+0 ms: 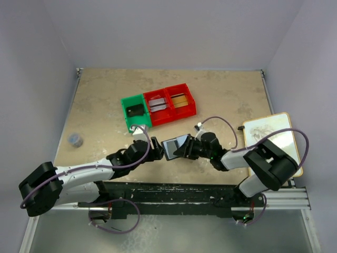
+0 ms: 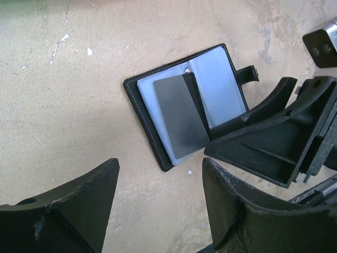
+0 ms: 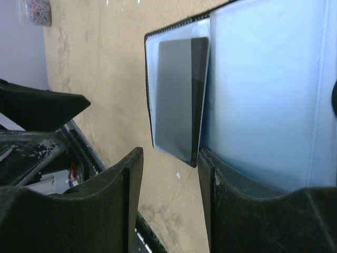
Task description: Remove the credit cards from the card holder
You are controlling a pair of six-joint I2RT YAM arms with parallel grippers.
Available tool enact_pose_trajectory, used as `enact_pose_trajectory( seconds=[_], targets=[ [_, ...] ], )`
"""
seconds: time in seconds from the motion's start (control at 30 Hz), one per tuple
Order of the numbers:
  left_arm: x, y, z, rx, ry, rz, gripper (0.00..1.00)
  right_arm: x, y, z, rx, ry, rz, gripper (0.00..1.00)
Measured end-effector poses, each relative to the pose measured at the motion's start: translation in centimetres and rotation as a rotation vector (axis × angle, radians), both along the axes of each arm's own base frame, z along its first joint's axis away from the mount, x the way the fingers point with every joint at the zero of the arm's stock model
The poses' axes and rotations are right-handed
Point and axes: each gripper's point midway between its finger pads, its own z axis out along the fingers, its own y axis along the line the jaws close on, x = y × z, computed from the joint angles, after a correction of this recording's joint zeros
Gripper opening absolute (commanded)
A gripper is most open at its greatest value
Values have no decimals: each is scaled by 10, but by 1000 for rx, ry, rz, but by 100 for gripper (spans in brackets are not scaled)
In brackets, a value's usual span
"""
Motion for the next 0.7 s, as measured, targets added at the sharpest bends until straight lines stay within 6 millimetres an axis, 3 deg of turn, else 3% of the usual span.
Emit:
enact_pose_trajectory(
  seconds=[0.2,0.4,0.7],
  targets=[
    [0,-3,-1,-5,5,-10,61,-12,-6,-2,-63,56,13,51],
    [1,-12,-10,6,34,-24,52,-1,-8,3,-117,59,-20,49],
    [15,-39,3,-12,34,-44,37,17,-14,12,-141,33,-80,42]
  ],
)
